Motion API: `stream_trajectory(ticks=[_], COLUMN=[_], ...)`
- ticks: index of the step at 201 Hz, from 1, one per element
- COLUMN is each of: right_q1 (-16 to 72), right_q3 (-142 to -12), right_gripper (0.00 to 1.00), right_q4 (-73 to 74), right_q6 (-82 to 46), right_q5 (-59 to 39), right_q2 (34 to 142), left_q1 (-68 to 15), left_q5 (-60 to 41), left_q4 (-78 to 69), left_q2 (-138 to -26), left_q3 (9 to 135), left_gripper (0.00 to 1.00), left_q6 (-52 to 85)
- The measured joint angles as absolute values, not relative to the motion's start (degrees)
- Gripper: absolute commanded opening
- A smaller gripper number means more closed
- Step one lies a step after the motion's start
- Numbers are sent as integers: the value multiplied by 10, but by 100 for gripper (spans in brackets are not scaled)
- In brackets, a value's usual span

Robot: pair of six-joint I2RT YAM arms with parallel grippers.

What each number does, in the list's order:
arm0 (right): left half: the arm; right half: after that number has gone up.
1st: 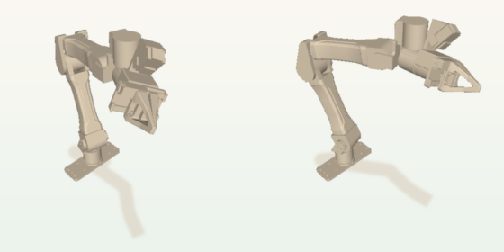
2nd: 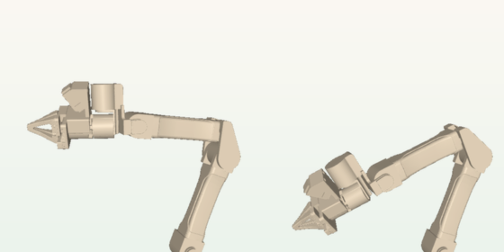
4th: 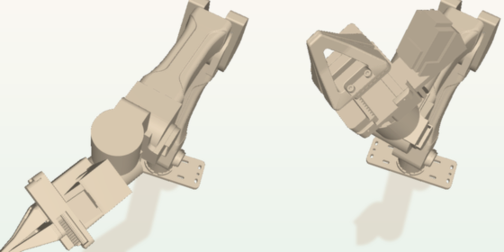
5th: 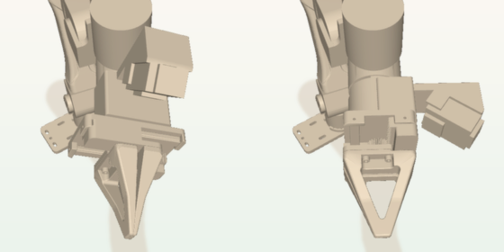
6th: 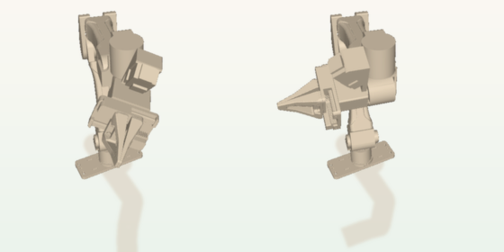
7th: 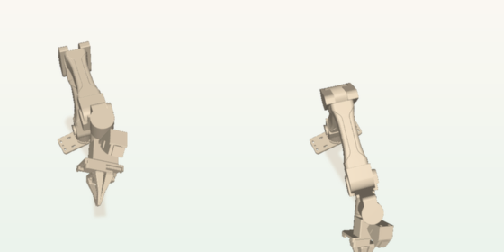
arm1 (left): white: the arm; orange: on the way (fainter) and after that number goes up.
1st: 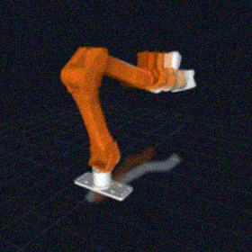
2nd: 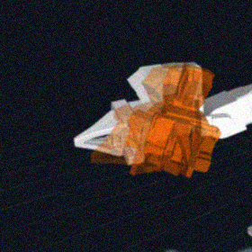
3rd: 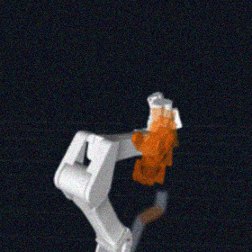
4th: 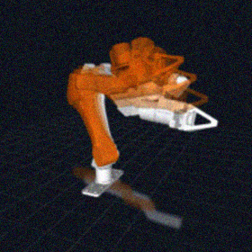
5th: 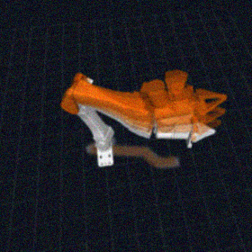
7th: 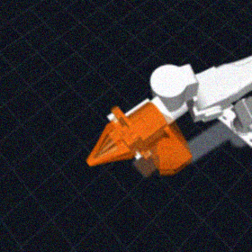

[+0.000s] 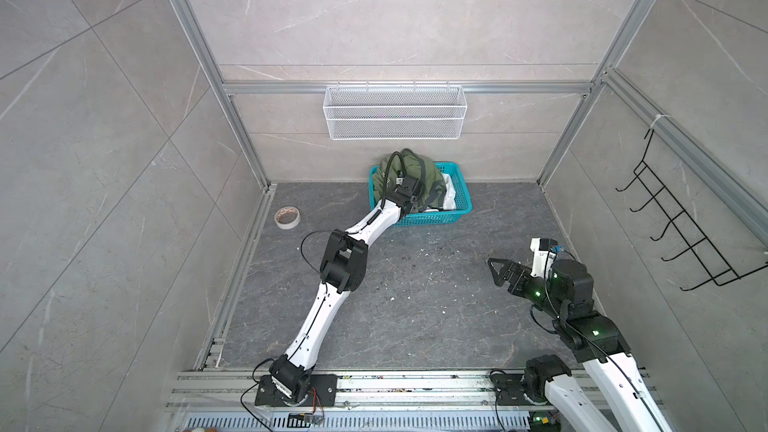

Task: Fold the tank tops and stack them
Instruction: 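Reach the left gripper into the teal basket while the right arm lifts, then grasp the green tank top with the left gripper and pull it onto the table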

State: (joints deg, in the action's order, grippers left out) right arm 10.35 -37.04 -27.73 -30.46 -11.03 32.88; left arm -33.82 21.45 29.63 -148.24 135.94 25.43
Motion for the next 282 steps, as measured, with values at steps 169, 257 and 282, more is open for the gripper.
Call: stream_trajectory(ticks=[169,257,282], right_q1=[103,103,103], right_q3=[-344,-332,-332], right_gripper=[100,99,100], right_q4=[-285,-269,-268], right_q6=[-305,-315,-316], right_q5=[-132,-144,-144], right_q2=[352,367,369], left_q1=[-156,-38,-44], left_q5=[219,159,146], left_q4=[199,206,216], left_q2=[-1213,-1153,-1134], left_q3=[997,955,960], left_gripper=[6,12,9], left_q6=[239,239,239])
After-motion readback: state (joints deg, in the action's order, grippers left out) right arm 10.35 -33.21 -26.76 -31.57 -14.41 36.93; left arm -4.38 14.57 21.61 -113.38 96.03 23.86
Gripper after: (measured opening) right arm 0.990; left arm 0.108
